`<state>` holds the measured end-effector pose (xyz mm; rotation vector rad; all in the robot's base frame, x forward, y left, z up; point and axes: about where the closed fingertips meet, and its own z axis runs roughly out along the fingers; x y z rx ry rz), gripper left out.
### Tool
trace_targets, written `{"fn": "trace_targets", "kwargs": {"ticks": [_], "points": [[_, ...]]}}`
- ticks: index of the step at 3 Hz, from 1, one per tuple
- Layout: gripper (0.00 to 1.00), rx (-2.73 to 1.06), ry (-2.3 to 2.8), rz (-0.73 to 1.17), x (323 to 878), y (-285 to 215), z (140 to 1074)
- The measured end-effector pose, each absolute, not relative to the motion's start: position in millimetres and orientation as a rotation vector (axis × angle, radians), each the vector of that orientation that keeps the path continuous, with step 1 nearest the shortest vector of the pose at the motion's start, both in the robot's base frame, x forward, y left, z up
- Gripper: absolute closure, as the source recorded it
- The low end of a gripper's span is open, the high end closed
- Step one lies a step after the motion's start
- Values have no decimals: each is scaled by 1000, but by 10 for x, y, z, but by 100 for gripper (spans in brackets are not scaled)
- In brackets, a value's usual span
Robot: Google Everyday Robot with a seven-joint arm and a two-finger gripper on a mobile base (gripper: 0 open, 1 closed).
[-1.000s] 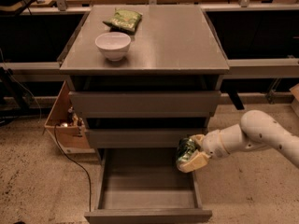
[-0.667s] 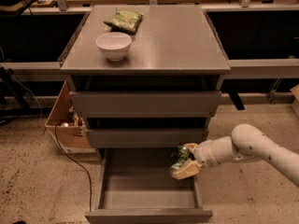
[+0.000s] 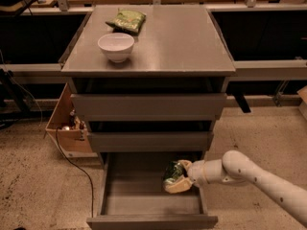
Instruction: Place green can into bottom drawer
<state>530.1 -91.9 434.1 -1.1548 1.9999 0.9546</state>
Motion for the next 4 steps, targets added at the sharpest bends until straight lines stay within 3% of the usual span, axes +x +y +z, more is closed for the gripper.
{"fn": "trace_targets", "kwargs": {"ticks": [1,4], "points": [[100,-1147,2007,992,5285,-665,3689],[100,-1124,1973,964,5583,-507,3385]]}}
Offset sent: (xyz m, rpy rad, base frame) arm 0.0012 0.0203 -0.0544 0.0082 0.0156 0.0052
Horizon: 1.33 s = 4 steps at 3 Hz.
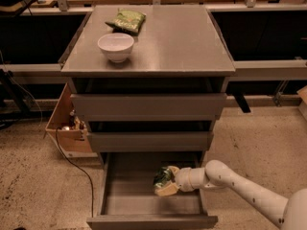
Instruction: Place green can into bottom drawer
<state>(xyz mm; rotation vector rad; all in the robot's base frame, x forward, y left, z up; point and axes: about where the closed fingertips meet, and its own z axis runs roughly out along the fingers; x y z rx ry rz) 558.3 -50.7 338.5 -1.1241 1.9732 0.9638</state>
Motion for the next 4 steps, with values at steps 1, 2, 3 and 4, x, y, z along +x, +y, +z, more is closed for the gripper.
{"fn": "trace_targets", "kwargs": {"ticks": [1,2,3,4], "points": [[100,-1097,1966,916,5876,-525,3065],[100,-1091,1978,872,6134,-580,2696],[100,-1096,2012,829,6387,-668,2271],[100,-1120,2062,796,6552,-733,1865]]}}
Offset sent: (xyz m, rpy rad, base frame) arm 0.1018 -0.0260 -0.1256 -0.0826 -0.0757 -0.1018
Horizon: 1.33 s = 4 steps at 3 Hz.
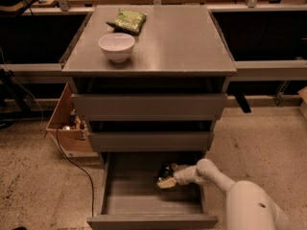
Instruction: Place green can into bottom drawer
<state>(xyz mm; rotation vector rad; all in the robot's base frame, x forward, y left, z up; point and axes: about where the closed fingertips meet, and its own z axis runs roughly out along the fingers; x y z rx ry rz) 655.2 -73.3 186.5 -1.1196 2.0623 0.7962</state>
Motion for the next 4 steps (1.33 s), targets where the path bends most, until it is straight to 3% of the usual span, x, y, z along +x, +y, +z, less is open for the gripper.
{"fn": "trace_targets", "kwargs": {"ticks": [1,2,4], "points": [[100,-1131,2095,784,6624,-780,1611],[84,-1124,2124,777,6637,-842,1405],[37,-1114,2141,780,6626,-873,1257]]}}
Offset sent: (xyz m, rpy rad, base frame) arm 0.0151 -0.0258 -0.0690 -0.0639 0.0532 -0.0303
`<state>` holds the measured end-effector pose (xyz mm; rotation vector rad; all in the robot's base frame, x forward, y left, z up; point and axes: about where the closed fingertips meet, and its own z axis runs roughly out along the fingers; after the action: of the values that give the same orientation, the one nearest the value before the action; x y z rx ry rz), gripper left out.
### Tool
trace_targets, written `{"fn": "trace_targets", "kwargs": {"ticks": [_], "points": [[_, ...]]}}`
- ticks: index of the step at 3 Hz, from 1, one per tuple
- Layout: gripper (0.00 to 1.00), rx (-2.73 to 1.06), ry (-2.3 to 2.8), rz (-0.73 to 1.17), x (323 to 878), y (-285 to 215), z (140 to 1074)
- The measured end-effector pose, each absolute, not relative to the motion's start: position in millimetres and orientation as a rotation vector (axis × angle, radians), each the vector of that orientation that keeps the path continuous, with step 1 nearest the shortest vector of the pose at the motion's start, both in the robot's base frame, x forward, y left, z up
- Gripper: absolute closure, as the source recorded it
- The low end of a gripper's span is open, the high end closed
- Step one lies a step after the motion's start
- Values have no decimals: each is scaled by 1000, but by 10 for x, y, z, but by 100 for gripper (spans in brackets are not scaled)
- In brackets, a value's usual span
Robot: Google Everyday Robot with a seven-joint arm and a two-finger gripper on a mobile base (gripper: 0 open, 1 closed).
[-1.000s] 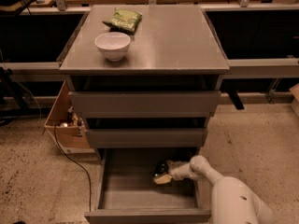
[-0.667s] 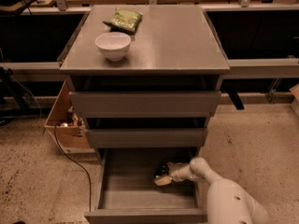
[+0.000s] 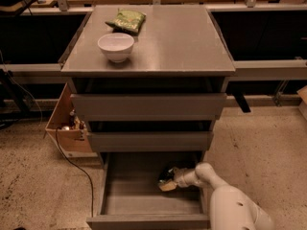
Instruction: Place green can into bottom drawer
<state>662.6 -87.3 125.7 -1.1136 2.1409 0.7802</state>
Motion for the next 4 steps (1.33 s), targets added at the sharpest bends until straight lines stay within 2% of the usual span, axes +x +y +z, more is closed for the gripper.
{"fn": "trace_targets", "kwargs": {"ticks": [1,2,4], "points": [[16,-1114,2141,780,6626,-873,1266],[0,-1115,2128,788,6584,-852,1273],[0,-1089,2117,778,6357,-957,1339]]}}
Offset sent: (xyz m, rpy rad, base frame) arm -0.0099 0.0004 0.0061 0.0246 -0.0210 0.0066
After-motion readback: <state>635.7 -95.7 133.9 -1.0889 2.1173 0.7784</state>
